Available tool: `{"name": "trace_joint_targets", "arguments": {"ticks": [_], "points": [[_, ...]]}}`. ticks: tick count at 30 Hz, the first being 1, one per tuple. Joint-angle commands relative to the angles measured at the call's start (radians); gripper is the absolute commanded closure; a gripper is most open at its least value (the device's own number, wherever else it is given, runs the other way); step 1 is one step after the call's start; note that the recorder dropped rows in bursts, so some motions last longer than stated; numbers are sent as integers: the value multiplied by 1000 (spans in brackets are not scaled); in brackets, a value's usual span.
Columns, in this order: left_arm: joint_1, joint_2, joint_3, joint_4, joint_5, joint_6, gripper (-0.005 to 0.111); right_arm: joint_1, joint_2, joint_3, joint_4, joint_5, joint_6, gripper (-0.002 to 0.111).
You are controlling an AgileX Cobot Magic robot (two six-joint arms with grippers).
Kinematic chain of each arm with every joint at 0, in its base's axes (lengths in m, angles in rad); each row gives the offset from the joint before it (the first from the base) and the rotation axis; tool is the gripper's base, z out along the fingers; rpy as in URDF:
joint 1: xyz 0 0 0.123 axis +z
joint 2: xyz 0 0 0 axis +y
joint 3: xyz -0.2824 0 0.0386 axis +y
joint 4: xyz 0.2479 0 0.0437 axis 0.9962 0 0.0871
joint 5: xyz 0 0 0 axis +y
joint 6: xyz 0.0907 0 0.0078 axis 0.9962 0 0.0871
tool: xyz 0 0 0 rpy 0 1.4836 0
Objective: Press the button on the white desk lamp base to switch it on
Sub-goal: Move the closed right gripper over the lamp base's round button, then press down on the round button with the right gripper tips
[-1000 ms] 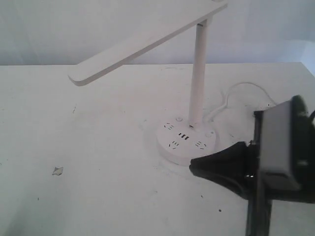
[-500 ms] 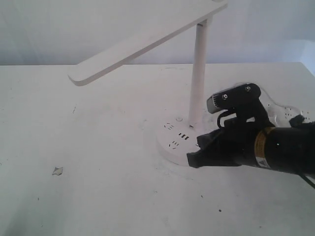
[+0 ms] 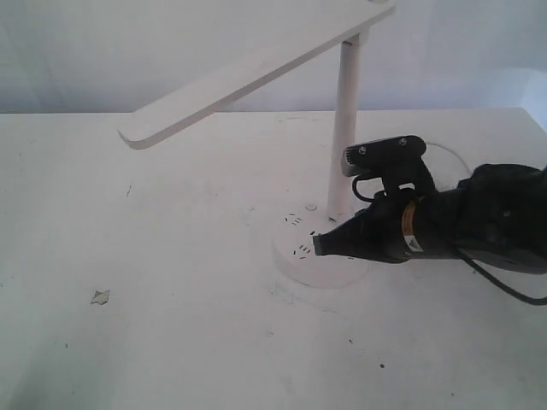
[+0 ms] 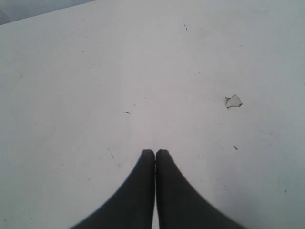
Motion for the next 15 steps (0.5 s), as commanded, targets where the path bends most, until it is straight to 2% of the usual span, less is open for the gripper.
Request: {"name": "trace_joint_targets", "arguments": {"ticks": [1,15], "points": [[-9,-4,3,-6,5,-3,107,-3,30,-52,9,89,-1,108],[-9,-4,3,-6,5,-3,107,-3,155,-153,-11,152,-1,108]]}}
